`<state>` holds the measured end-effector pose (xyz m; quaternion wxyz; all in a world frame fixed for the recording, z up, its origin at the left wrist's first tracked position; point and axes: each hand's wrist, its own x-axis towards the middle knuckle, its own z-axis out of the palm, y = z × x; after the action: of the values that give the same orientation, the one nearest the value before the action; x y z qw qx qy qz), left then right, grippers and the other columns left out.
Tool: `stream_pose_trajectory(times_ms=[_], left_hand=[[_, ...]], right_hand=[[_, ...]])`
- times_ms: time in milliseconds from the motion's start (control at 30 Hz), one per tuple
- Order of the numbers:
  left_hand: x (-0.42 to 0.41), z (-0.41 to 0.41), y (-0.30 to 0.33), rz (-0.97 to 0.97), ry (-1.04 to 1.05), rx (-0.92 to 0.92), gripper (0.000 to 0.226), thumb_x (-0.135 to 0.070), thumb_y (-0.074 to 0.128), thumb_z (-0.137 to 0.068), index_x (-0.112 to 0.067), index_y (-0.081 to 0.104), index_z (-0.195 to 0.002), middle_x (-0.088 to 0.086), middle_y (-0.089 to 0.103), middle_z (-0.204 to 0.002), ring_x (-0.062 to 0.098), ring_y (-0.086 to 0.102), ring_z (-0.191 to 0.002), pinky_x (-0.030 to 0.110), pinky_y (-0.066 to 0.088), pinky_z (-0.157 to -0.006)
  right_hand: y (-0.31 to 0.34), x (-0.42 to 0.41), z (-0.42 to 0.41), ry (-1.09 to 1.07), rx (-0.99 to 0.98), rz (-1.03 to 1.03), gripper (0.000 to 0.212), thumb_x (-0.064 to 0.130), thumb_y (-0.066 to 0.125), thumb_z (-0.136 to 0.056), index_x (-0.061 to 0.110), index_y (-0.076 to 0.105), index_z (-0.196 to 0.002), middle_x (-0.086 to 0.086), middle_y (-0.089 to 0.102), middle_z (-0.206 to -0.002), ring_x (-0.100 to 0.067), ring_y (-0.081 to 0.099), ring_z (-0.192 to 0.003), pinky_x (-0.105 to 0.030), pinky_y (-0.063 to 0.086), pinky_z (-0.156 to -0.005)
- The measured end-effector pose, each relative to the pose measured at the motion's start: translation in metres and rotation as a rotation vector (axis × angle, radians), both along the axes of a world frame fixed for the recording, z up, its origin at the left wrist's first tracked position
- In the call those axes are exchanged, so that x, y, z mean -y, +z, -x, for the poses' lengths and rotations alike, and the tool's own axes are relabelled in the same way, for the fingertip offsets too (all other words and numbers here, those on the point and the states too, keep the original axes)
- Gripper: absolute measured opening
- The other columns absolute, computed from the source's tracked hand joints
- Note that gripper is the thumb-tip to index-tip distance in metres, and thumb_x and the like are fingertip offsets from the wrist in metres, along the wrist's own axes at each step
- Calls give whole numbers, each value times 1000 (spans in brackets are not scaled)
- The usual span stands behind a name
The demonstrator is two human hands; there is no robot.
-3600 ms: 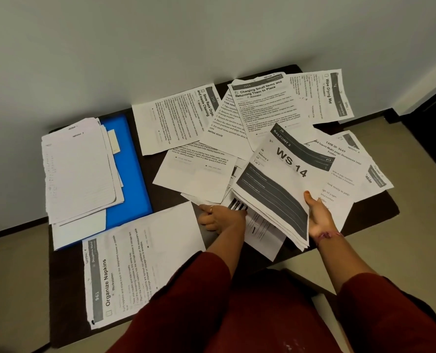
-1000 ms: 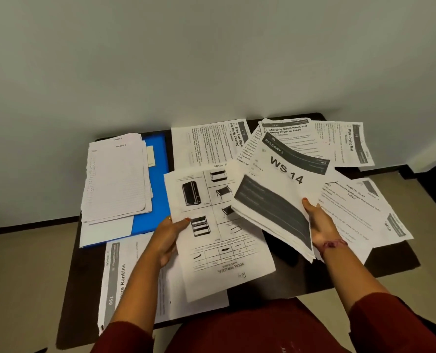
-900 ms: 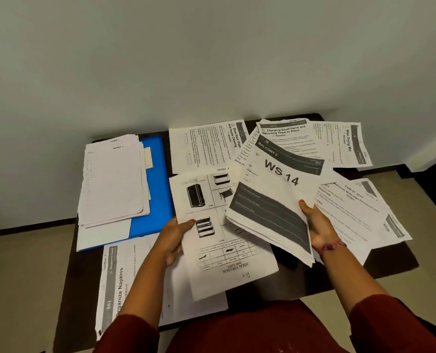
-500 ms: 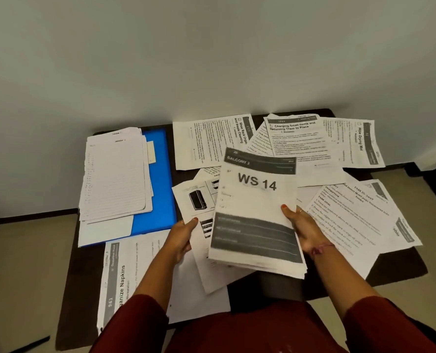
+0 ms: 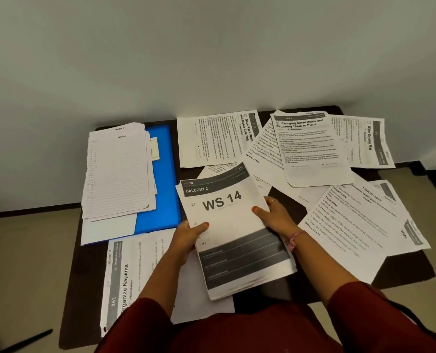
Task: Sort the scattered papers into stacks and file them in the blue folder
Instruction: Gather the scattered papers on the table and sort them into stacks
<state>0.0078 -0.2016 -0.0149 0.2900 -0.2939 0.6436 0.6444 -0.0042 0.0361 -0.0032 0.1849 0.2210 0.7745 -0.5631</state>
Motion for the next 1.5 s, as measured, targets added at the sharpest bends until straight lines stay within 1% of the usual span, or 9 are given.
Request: stream_pose_trajectory(times_ms=[400,533,700,767,833,933,1067,1233,1500], left_hand=[[-13,-5,4,18,25,-51,37,-22,55,-96,-16,42,-131,5,54,-132,22,57,-109,47,49,-96],[-16,-5,10,39,28,-79,37,-20,54,-97,-18,42,-132,5,54,-133,21,57,-108,45,50,-96],[-14,5,33,-100,103,-128,27,-15,57,-95,-21,47,-119,2,61,-116,22,62,-101,43,54,-87],[-15,11,44,-139,117,-175,29,-14,58,-94,-21,47,-121,-1,63,-112,20,64,-98,37,56,-77],[-19,15,54,-158,131,-232,31,-13,59,-93,-21,49,-121,-1,64,-113,18,65,-97,32,56,-72],[-30,21,69,-114,125,-339,29,-14,60,-93,-22,51,-119,-2,65,-112,12,65,-94,26,54,-71],[-50,24,82,2,87,-479,30,-20,59,-94,-25,49,-122,-2,61,-118,14,62,-100,27,54,-79],[-77,20,95,149,26,-659,42,-22,58,-94,-15,45,-133,-6,55,-117,9,54,-104,25,48,-85],[-112,5,106,179,132,-713,40,-23,62,-91,-13,49,-127,-3,57,-114,11,56,-99,26,51,-85]], right_hand=[[11,11,11,205,-38,-221,46,15,54,-95,10,41,-139,-11,51,-136,-30,51,-123,-38,43,-103],[16,7,9,266,-59,-255,45,21,59,-92,10,47,-134,-11,55,-129,-29,54,-118,-37,47,-98],[18,-7,1,-19,-170,-77,50,35,71,-84,19,51,-127,10,58,-122,-8,56,-111,-28,47,-96],[23,-13,0,-141,-114,113,61,40,71,-83,17,46,-134,6,58,-128,-9,57,-114,-29,48,-98],[30,-21,1,-149,-107,231,56,34,68,-86,13,48,-134,3,63,-124,-11,61,-111,-28,51,-95],[38,-31,3,-153,-142,240,57,35,72,-83,16,52,-133,0,62,-128,-19,56,-121,-40,45,-104],[49,-41,6,-155,-224,233,26,17,58,-94,13,58,-120,-7,67,-116,-19,66,-104,-31,54,-89],[62,-51,10,-154,-363,144,43,15,62,-91,13,47,-132,-4,61,-122,-19,59,-109,-33,49,-95],[80,-67,3,-220,-520,103,54,13,61,-91,12,37,-139,-2,52,-131,-15,50,-118,-31,42,-103]])
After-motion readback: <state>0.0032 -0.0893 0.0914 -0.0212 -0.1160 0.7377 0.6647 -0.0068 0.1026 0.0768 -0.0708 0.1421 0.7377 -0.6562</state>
